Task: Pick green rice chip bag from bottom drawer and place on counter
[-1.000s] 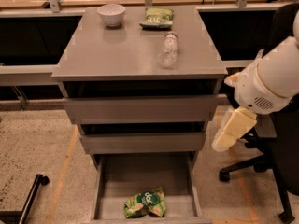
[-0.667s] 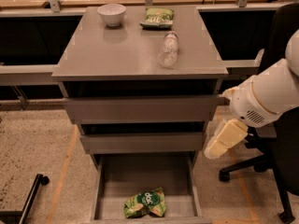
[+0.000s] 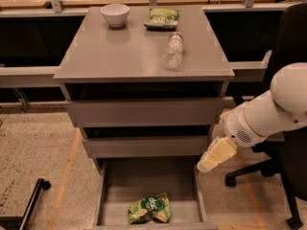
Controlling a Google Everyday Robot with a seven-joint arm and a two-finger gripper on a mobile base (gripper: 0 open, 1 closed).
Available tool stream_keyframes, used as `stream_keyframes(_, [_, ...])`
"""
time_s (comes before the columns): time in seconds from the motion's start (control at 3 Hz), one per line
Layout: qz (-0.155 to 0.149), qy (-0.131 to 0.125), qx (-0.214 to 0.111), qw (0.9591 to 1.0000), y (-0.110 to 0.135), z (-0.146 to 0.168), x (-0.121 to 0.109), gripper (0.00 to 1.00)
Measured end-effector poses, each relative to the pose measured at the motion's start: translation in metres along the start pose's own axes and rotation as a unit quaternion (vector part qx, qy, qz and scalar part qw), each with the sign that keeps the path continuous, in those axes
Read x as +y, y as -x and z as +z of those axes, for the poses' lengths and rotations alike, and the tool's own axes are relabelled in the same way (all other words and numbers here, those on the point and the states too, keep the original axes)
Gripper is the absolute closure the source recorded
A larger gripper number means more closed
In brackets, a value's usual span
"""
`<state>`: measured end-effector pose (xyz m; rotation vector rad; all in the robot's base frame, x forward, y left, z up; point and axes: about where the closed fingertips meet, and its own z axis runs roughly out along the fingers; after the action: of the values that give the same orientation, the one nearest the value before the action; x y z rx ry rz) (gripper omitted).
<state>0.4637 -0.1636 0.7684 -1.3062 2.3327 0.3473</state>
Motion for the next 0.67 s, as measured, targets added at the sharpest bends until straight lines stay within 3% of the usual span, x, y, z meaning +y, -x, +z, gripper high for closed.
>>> stream_keyframes(0.67, [0.028,0.045,-0.001,0.9986,-0.014,0.059,-0.008,0.00])
